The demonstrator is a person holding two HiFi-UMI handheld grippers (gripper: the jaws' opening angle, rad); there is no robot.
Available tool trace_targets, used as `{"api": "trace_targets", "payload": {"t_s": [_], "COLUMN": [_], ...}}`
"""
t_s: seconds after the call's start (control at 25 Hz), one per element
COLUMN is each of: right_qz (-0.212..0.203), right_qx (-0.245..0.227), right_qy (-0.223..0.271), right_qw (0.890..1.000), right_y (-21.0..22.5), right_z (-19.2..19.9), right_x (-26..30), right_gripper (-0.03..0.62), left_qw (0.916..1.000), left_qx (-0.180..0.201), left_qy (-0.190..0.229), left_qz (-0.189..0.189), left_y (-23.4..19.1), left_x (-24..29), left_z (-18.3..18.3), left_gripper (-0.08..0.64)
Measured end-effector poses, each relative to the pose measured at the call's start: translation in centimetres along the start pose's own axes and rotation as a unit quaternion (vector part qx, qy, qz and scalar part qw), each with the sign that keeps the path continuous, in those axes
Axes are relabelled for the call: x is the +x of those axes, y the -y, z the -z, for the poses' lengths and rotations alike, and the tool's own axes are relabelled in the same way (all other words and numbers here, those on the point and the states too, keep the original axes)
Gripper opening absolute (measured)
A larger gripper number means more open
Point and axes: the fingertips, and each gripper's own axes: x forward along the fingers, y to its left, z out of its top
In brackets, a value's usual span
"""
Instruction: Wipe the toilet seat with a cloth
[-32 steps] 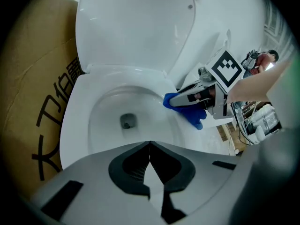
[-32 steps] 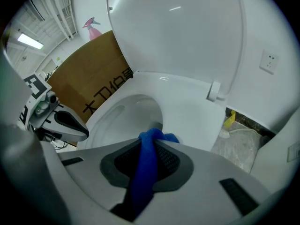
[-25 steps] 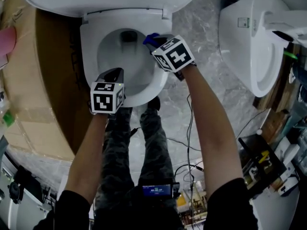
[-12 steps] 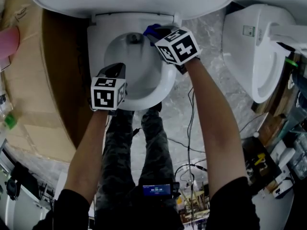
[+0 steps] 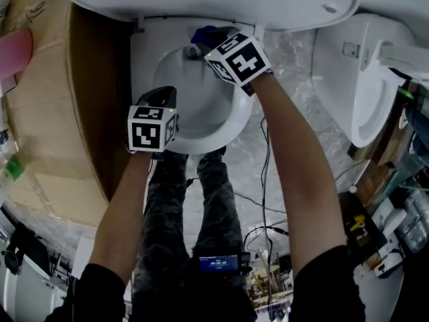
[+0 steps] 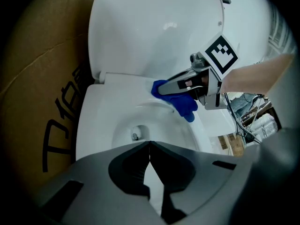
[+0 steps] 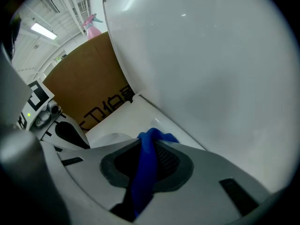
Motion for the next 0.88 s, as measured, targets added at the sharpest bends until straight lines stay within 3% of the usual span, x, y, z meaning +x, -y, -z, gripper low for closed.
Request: {"api": "trace_targets", "payload": {"t_s": [0.16, 0.44, 0.88], "right_qz": [0.017, 0.043, 0.043], "right_qx": [-0.01, 0.015, 0.031], "right_qy": [-0.001, -0.004, 0.009], "right_qw": [1.0, 0.999, 0.999], "right_y": [-0.7, -0.9, -3.8], "right_z": [-0.5, -0.3, 1.2], "right_x": [0.7, 0.7, -2.6], "right_gripper": [0.058, 0.058, 0.058], "left_qw": [1.0, 0.9999, 0.9996], "left_qx": [0.002, 0.016, 0.028], "left_qy": [0.001, 0.002, 0.004], "left_qz": [0.002, 0.001, -0.008], "left_y": [-0.1, 0.0, 2.0], "left_x": [-0.1, -0.7, -2.5], "left_z": [-0.1, 0.0, 1.2], "left_gripper": [0.012, 0.012, 0.012]}}
